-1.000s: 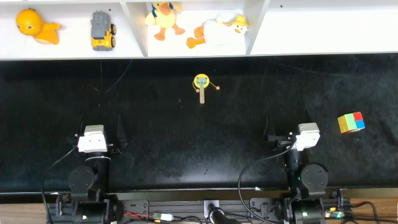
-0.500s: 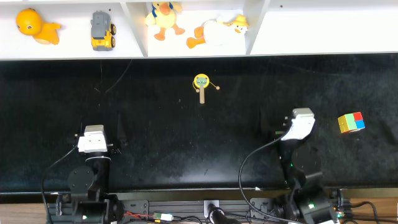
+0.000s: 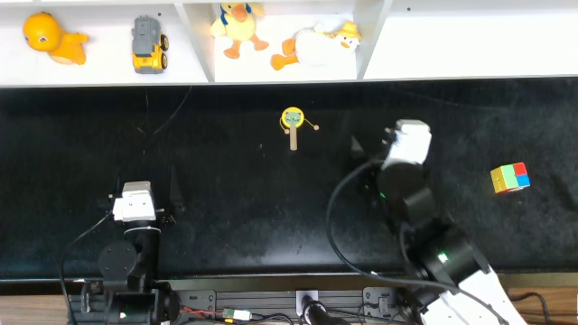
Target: Store Toys
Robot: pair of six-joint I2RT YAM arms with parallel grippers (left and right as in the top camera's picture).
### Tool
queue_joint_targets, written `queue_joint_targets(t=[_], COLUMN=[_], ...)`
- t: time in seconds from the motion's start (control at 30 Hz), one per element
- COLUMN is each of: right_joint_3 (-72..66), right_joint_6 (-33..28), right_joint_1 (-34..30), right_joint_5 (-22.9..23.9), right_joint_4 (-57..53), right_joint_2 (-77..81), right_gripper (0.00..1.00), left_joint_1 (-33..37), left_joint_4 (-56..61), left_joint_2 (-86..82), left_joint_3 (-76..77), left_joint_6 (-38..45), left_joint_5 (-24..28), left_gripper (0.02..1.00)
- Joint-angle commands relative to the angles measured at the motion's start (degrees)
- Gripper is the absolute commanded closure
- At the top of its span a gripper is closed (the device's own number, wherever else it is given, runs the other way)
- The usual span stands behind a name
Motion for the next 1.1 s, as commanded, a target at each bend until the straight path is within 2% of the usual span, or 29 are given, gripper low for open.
queue_joint_targets(t=[0.03, 0.2, 0.33, 0.53, 0.97, 1.1], right_joint_3=[7.85, 13.57, 14.34, 14.34, 14.84, 16.37], right_joint_6=[6.67, 12.63, 13.22, 15.50, 10.47, 7.67], right_joint_1=[2.51, 4.07, 5.84, 8.72, 8.61, 8.02], right_joint_5=[2.01, 1.11, -1.20, -1.53, -3.32, -6.34], right_joint_4=[-4.26, -10.99, -10.73, -9.11, 5.64, 5.55], right_joint_2=[7.56, 15.80, 19.96, 26.10, 38.40, 41.59], right_gripper=[0.007, 0.005, 0.005, 0.005, 0.007, 0.005], left_joint_1=[-0.37, -0.37, -0.37, -0.37, -0.37, -0.37], left_joint_4=[-0.17, -0.17, -0.17, -0.17, -0.17, -0.20], left_joint_2=[-0.59, -0.59, -0.59, -0.61, -0.59, -0.61], left_joint_3=[-0.04, -0.04, -0.04, -0.04, -0.04, -0.04], left_joint_6=[1.09, 1.09, 1.09, 1.09, 1.09, 1.09], left_joint_5=[0.37, 0.37, 0.37, 0.37, 0.37, 0.37], left_gripper=[0.020, 0.020, 0.020, 0.020, 0.020, 0.020])
